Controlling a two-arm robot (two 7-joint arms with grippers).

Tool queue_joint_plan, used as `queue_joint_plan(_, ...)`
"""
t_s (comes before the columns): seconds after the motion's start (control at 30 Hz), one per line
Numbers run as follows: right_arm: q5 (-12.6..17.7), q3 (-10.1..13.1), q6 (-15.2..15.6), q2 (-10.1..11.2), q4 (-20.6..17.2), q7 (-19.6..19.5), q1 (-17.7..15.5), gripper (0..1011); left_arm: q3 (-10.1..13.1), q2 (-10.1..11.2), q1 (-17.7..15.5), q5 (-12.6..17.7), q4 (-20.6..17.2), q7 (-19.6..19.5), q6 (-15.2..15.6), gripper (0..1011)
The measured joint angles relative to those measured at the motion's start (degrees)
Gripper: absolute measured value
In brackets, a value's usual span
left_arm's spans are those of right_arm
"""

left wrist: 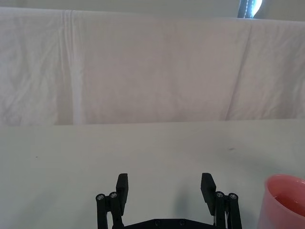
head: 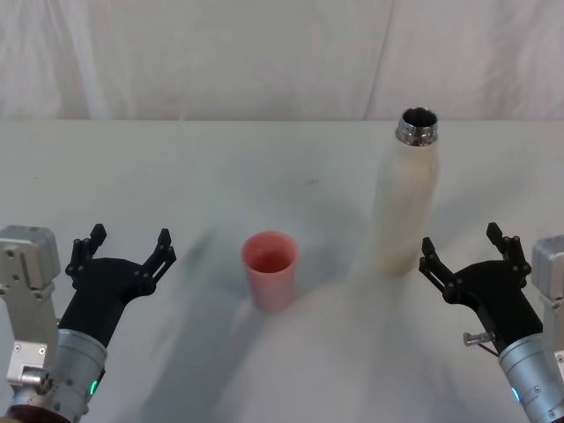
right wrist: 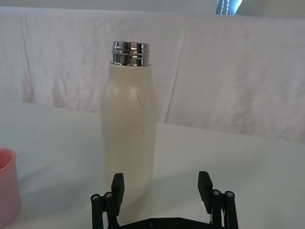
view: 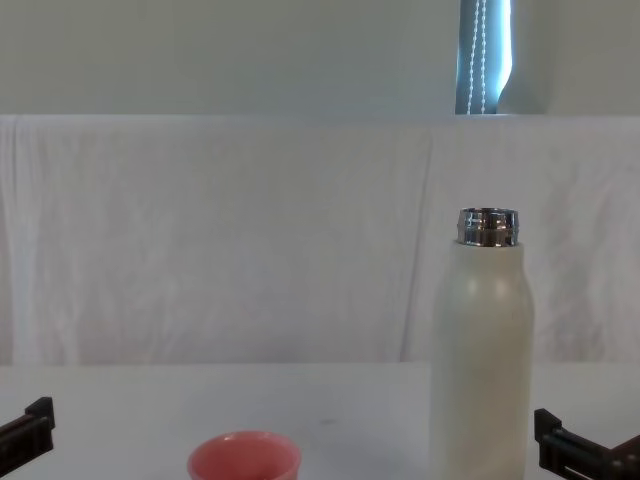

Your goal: Grasp the thermos with one hand and pour water into the cup lid.

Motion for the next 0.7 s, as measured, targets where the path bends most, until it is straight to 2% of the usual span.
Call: queue_joint_plan(0.7, 0.00, 0.00, 0.00, 0.00, 0.00, 0.00, 0.00, 1000, 0.00, 0.00, 0.00, 0.00, 0.00, 0.00, 0.00, 1001)
